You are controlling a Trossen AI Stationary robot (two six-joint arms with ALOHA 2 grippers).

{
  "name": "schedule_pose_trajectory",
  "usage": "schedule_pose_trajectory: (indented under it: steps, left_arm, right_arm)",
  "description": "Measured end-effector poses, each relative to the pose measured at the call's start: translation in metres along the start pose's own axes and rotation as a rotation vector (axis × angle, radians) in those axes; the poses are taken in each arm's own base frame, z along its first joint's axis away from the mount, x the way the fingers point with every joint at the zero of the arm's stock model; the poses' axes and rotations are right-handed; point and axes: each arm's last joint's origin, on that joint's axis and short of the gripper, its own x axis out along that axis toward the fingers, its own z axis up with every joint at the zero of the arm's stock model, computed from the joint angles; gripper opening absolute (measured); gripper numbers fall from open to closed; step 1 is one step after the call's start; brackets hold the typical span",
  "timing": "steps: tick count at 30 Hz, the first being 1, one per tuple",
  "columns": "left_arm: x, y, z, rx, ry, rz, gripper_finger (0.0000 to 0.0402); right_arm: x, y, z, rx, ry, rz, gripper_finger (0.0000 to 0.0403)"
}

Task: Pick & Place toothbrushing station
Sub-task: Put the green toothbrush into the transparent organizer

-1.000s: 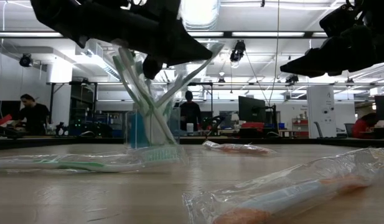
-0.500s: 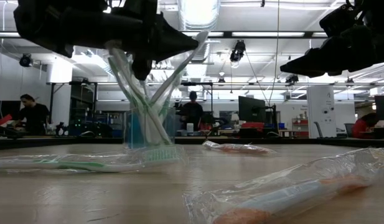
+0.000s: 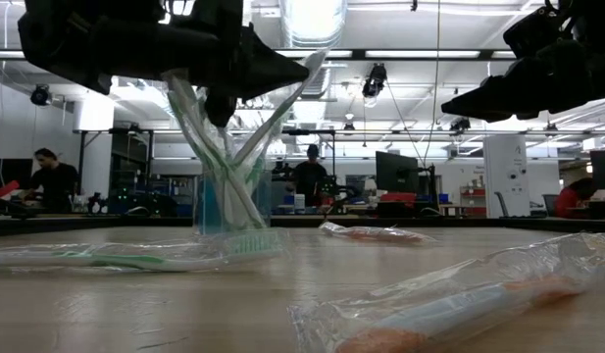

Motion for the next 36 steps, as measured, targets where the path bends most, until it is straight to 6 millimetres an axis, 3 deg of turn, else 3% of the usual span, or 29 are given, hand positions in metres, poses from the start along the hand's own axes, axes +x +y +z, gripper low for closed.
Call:
schedule_pose_trajectory:
  steps: [6,26,36]
  left_arm:
    - [-0.001,-0.002,0.011,0.033,-0.104,-0.017,0.0011]
    - [-0.001,0.000,0.001,-0.013,-0.014,-0.004,0.0017]
    - [0.008,-0.008,0.014,0.088,-0.063,-0.012,0.0004]
  right_arm:
    - [0.000,0.000,0.000,0.000,0.000,0.000,0.0244]
    - [0.000,0.000,0.000,0.000,0.000,0.000,0.0244]
    - [0.000,0.000,0.000,0.000,0.000,0.000,0.0244]
